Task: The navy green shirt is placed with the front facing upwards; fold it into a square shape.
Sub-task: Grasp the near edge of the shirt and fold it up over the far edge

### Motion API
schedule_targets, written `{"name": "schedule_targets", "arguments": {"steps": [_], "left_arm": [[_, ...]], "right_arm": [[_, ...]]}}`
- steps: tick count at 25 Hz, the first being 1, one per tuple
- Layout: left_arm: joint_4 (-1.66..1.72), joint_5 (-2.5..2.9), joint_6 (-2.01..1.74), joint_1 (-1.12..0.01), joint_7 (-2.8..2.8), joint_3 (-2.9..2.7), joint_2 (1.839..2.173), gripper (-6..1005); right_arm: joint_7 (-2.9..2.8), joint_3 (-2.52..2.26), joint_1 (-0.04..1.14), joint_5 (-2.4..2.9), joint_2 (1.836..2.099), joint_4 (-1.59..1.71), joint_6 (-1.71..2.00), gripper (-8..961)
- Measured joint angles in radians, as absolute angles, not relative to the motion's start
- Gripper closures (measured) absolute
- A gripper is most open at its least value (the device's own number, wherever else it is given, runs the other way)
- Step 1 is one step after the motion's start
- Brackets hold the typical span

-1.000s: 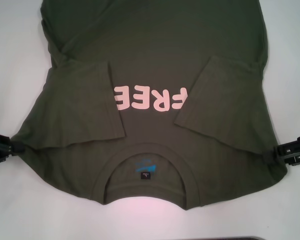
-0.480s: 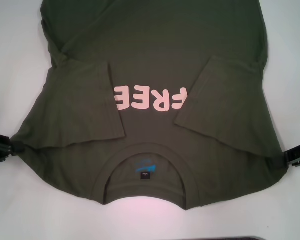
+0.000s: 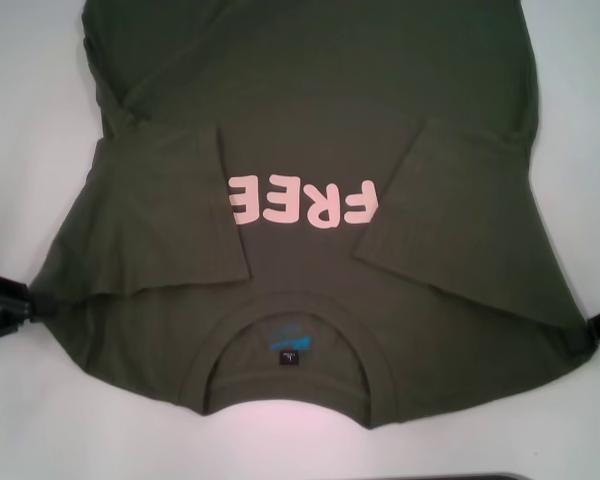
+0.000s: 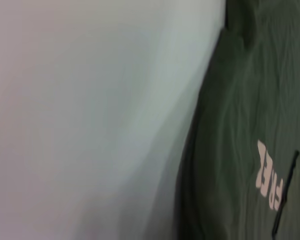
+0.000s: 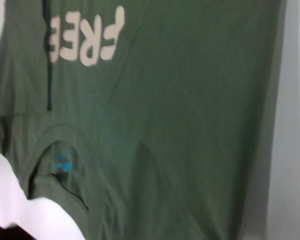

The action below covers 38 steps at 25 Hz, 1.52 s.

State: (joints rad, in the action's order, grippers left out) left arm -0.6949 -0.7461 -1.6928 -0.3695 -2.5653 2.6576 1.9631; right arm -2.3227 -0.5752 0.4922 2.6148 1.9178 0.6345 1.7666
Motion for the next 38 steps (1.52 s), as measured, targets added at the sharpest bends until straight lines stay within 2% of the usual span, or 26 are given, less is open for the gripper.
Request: {"name": "schedule_targets", "arguments": {"steps": [10,22,27,31,38], "left_arm": [[-0.703,-0.745,-1.793,-0.365,-2.560,2.530,1.964,967],[-0.704,-0.720,-1.838,-0.360,-2.547,2.520,1.966,963],[-0.724,-0.742,-1.884,-0.369,-2.512,2.544,1.966,961],[-0.740,-0.778,-1.920,-0.418,-2.496,2.566,1.968,960],[-0.725,-0.783,-1.813,-0.586,-2.555,2.625,1.968,958]], "right_arm": [[-2.334,-0.578,0.500,2.702,1.902,0.714,1.858,942],[-2.325,-0.576,0.502,2.720,1.899,0.715,1.868,941],[-2.320,-0.571,0.510,2.693,1.886,0.720,1.883,942],[-2.323,-0.568,0.554,2.617,1.876,0.749,1.913,941],[-2.342,-0.555,0.690,2.603,1.862,0.764,1.886,941]]}}
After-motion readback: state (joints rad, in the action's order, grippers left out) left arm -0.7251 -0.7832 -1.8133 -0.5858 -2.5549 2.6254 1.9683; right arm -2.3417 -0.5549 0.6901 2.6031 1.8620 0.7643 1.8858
